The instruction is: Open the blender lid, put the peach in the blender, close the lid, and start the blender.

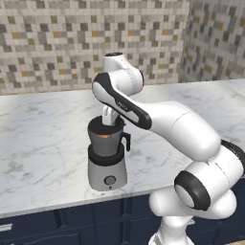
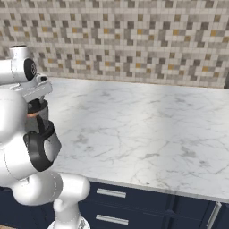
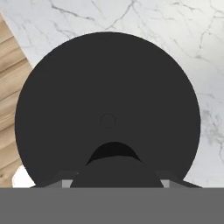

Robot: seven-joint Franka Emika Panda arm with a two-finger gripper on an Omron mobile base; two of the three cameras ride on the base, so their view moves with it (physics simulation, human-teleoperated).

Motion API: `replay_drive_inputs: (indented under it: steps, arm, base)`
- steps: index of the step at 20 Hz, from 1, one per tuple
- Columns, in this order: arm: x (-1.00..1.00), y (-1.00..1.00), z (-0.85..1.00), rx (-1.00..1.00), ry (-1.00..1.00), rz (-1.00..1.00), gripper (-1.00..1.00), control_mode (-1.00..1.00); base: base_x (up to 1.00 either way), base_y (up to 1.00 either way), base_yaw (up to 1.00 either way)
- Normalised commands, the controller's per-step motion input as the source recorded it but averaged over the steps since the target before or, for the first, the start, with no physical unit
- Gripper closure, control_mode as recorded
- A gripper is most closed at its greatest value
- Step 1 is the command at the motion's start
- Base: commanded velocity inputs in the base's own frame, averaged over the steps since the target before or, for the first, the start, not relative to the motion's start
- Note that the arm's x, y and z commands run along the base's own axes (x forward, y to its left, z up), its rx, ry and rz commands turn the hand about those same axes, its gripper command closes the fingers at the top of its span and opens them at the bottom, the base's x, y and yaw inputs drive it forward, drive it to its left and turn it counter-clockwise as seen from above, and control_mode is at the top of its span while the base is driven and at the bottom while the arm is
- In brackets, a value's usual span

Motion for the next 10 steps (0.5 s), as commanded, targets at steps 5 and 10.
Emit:
replay_drive_inputs:
  steps: [5, 10]
  arm:
    - [0.0, 0.0, -0.02, 0.0, 0.01, 0.0, 1.0, -1.0]
    - [0.0, 0.0, -0.1, 0.0, 0.05, 0.0, 1.0, -1.0]
  base:
    - [0.0, 0.0, 0.0]
    - [0.0, 0.0, 0.0]
